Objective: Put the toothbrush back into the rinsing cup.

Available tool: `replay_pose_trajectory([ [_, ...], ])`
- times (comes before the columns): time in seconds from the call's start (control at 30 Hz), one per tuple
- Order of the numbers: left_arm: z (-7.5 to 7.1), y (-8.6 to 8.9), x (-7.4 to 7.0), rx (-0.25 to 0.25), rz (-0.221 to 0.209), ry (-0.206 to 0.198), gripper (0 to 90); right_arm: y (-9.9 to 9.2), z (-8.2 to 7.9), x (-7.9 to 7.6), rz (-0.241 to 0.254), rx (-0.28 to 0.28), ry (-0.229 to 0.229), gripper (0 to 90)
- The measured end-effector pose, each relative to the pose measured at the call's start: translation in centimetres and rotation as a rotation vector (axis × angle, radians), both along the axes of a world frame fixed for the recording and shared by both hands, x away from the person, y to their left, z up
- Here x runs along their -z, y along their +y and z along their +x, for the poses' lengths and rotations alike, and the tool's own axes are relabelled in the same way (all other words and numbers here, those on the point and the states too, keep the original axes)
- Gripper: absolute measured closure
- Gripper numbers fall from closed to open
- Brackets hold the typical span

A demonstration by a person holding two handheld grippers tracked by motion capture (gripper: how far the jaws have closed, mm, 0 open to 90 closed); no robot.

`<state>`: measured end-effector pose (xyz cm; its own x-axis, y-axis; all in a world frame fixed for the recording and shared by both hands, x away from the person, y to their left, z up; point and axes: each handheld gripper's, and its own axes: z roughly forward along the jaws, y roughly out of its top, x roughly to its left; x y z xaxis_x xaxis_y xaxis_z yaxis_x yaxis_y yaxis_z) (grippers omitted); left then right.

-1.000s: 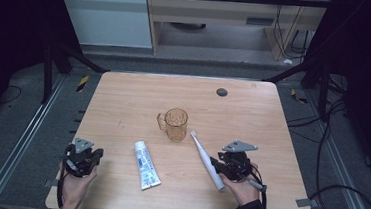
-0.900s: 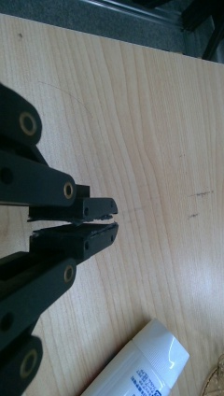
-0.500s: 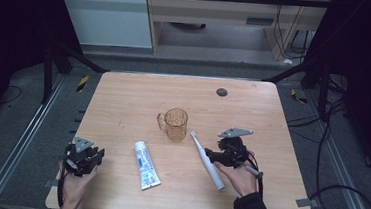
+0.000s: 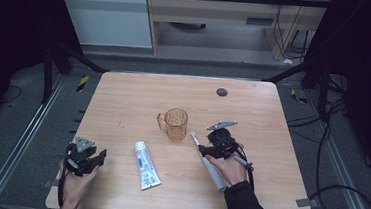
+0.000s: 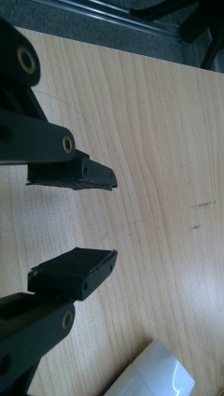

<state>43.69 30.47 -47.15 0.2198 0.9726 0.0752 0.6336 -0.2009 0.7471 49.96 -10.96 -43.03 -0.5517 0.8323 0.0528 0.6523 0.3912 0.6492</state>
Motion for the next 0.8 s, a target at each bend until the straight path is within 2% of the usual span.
replay_pose_trajectory([
  [0.4,0.1,-0.1,0.1,0.014,0.013,0.005,52.6,0.4,0.7,1.2,-0.052,-0.015,0.077,49.1],
  [0.67,0.2,-0.1,0.2,0.02,0.016,0.013,51.7,0.8,1.1,2.1,-0.11,-0.04,0.138,53.6],
  [0.8,0.3,-0.1,0.2,0.022,0.016,0.013,51.6,0.8,1.3,2.2,-0.107,-0.043,0.148,55.4],
])
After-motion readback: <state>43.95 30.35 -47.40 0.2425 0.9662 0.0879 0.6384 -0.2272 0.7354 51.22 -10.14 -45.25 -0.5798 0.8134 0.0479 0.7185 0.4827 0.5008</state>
